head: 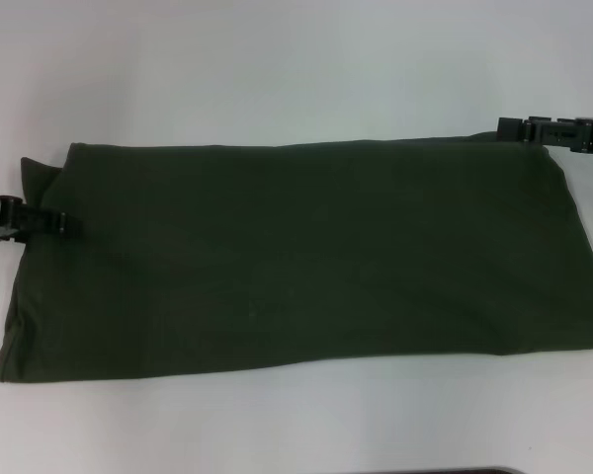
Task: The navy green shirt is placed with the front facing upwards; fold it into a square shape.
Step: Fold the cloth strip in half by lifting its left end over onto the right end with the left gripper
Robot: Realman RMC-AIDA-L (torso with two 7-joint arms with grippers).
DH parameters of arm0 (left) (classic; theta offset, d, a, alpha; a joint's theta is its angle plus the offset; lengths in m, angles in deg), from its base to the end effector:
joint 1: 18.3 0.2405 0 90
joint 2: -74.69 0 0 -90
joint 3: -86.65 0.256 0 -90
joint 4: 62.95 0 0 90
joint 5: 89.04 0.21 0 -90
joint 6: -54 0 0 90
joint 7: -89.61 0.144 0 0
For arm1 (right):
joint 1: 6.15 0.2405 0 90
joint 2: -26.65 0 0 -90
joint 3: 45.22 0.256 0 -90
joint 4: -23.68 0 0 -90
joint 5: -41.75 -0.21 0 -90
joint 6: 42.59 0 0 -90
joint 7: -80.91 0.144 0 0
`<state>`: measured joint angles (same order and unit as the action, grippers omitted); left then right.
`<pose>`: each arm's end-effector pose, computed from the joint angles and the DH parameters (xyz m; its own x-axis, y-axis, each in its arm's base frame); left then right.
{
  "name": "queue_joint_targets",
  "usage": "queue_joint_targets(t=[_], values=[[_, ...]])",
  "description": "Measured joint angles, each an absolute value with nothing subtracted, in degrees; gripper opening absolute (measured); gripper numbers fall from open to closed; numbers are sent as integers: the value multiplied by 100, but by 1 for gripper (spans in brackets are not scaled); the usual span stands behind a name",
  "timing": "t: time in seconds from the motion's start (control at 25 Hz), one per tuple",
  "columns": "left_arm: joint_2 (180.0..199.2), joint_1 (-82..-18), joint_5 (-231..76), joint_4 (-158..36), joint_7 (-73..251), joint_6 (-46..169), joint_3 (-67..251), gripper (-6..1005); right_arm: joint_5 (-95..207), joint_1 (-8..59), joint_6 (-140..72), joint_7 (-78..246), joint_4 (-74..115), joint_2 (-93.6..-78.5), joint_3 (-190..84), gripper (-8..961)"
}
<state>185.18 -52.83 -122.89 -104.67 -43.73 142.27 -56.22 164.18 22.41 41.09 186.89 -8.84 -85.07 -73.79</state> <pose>-0.3262 0.3412 0.0616 0.2793 0.9467 0.1605 0.9464 -0.2431 -0.2128 0.3317 0.3322 0.0526 0.4087 -0.7276 -0.5510 -0.8915 -0.4474 -0.0705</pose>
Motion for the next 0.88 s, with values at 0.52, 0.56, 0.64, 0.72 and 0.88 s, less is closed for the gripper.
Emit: queue_joint_targets(t=[0.52,0.56,0.64,0.72,0.88], values=[[18474,-5270,-12116,-10470,-4466,13976,-5624,844,16418,2252,4108,18715,-884,-8501,-7369,945],[18470,-5270,-12116,-10470,-4466,13975,-5623,844,16416,2254,4110,18718,-884,-8501,-7369,945],[18466,-5269,-12100,-10469,-4470,13970,-5621,844,16415,2260,4115,18721,-884,-8496,-7369,945],[18463,-5273,-12031,-10465,-4498,13966,-5620,844,16415,2265,4118,18725,-884,-8490,-7367,945],[18501,-5303,-11913,-10443,-4532,13974,-5614,843,16416,2274,4121,18728,-884,-8481,-7369,945]])
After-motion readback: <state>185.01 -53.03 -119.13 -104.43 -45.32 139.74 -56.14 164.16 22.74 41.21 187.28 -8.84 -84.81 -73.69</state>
